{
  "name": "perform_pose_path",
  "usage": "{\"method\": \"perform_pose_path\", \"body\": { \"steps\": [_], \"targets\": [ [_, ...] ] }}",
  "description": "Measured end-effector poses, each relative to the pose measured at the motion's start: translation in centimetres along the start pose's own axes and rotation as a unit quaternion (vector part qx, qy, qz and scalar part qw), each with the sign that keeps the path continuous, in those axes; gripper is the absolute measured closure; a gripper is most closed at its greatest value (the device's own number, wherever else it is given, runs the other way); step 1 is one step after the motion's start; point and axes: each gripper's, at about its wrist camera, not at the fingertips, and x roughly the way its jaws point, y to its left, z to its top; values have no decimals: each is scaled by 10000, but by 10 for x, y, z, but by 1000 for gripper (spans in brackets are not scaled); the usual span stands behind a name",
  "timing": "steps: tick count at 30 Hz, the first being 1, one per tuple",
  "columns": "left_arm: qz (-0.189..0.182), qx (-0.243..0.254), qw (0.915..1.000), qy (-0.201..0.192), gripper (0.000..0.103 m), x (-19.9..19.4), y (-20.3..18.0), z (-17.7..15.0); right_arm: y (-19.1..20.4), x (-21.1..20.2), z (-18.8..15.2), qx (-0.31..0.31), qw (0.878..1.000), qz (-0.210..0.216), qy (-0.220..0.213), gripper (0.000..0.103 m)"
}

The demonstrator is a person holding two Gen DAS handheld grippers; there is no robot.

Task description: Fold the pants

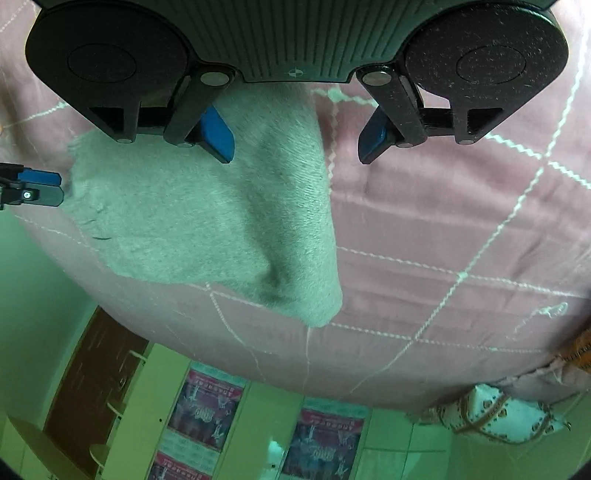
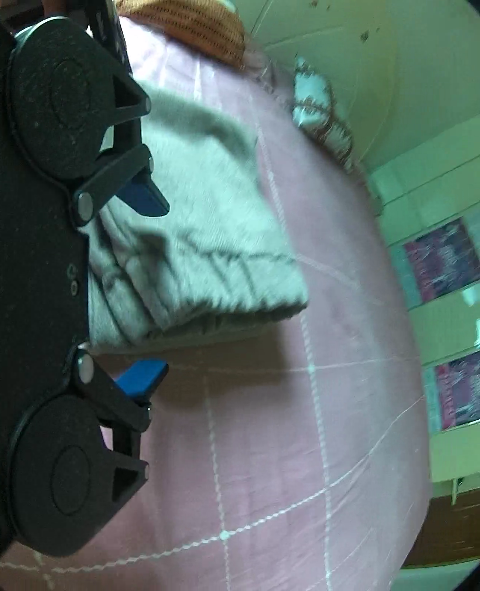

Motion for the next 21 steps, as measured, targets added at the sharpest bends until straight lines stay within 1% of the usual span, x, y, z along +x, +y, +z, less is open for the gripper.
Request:
{"method": "perform_pose_path", "body": {
  "steps": [1, 4, 6, 7, 8, 11, 13, 14, 15, 17, 19, 21],
  "targets": [
    [1, 8, 10000, -65, 29, -8, -2, -1, 3, -7, -1, -36, 10000, 62, -31, 24],
    [31, 133, 9996, -254, 28, -30, -14, -5, 13, -32, -6, -306, 9993, 95, -196, 18],
    [60, 232, 9990, -386, 25, -49, -20, -10, 25, -46, -8, -451, 9985, 169, -267, 15],
    [70, 267, 9986, -450, 20, -58, -23, -13, 28, -57, -11, -510, 9979, 236, -326, 14],
    [96, 294, 9983, -488, 16, -67, -25, -16, 33, -60, -7, -525, 9975, 288, -371, 12],
    [231, 391, 9976, -524, 12, -89, -30, -28, 38, -93, -16, -542, 9964, 404, -519, 11],
    [257, 391, 9972, -587, 10, -109, -32, -38, 41, -115, -24, -580, 9955, 481, -577, 11],
    [345, 380, 9968, -615, 4, -122, -32, -46, 43, -130, -30, -629, 9948, 472, -652, 10],
    [432, 394, 9962, -649, 0, -133, -33, -53, 45, -144, -37, -655, 9939, 499, -739, 8],
    [638, 400, 9943, -760, 0, -161, -35, -74, 48, -173, -53, -682, 9923, 559, -874, 6],
    [666, 357, 9942, -765, 0, -184, -34, -92, 53, -202, -74, -812, 9913, 444, -932, 6],
    [680, 181, 9942, -809, 0, -209, -34, -111, 56, -223, -92, -846, 9906, 399, -997, 6]
  ]
}}
